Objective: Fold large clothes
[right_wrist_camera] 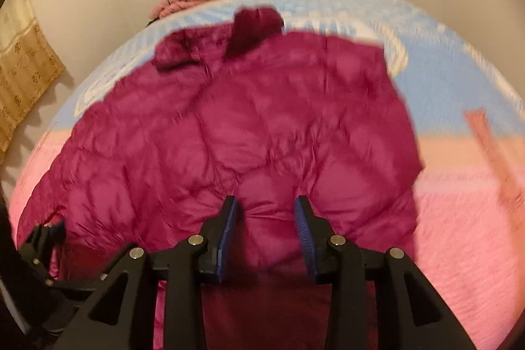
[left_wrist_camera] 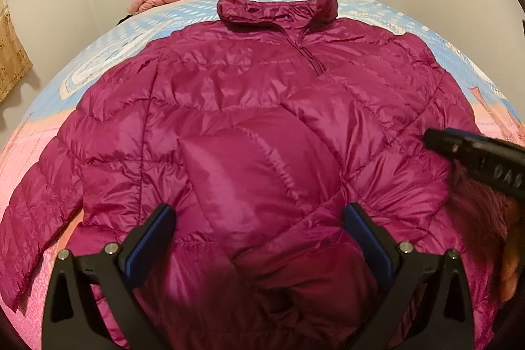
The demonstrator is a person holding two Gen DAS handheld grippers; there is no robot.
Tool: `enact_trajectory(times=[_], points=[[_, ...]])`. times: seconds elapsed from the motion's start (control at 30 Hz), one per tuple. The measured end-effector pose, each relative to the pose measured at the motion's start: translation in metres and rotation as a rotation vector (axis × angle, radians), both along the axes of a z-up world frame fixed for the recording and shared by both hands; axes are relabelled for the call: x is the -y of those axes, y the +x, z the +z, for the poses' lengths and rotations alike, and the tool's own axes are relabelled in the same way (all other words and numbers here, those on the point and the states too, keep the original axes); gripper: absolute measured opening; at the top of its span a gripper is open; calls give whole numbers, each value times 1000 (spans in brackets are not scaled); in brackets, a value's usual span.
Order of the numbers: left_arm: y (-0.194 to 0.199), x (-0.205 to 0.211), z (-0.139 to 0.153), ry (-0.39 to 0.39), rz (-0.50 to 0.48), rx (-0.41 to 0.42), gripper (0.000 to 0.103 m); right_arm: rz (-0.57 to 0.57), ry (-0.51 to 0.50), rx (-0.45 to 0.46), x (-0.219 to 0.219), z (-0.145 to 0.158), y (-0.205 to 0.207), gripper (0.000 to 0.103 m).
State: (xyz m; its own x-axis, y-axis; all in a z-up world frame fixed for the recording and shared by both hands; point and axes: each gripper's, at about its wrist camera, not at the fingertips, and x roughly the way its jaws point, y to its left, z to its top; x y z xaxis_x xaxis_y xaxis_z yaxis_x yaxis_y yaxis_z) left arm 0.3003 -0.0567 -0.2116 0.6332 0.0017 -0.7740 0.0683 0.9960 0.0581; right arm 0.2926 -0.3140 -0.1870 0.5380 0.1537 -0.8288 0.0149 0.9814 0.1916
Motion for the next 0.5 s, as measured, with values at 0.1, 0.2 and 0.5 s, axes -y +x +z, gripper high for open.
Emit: enact_trajectory(times=[0.1,0.2,0.5], points=[[0,1,0,7,0,-2,103,18,-41,20,-7,-9,-2,39],[2,0,-1,-3,-4,-13,103,19,-52,34,-10,-12,-4,40],[-27,-46,34,-51,71,57,103,13,-11,49,-4,-13,-5,40]])
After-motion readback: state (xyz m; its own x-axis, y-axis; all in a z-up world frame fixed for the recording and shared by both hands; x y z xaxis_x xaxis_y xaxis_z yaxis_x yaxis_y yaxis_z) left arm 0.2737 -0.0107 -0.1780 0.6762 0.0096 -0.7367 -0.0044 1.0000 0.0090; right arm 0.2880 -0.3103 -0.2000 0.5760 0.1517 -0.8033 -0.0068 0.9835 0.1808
